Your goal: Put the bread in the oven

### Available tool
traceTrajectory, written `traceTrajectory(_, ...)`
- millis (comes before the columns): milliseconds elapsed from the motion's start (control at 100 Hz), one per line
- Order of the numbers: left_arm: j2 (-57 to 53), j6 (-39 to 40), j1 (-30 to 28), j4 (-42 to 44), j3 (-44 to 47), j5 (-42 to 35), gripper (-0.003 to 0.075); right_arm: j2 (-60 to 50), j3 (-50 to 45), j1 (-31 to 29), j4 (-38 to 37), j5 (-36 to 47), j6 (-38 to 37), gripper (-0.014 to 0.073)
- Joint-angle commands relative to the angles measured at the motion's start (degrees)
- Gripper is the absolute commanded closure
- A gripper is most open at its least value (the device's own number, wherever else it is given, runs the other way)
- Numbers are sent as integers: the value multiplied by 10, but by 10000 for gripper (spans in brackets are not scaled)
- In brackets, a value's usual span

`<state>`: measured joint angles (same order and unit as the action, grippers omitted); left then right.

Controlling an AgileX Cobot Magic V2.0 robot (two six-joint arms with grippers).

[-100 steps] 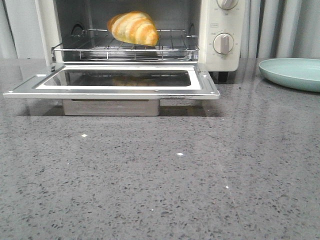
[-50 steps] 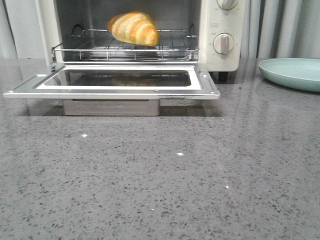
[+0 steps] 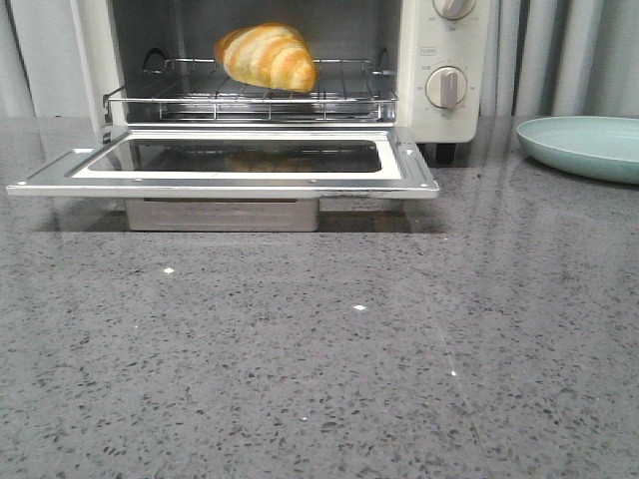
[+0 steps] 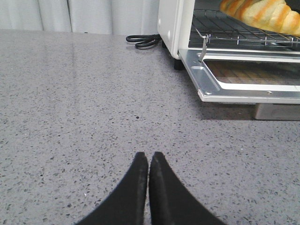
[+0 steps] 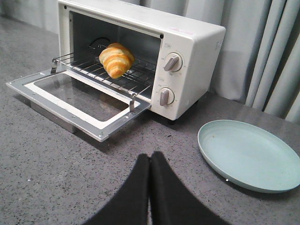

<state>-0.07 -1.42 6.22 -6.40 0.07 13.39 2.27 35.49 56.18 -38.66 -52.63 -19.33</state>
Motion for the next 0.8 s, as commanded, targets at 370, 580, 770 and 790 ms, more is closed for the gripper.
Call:
traceTrajectory(370,-17,7,-3,-6,12,-36,741,10,11,0,-23,38,0,650)
traceTrajectory(580,-17,7,-3,-6,12,-36,741,10,3,0,-23,37,0,650)
traceTrajectory(770,-17,7,-3,-6,12,-36,741,10,1,0,-23,37,0,650)
traceTrajectory(790,-17,7,-3,-6,12,-36,741,10,-1,0,-23,38,0,650)
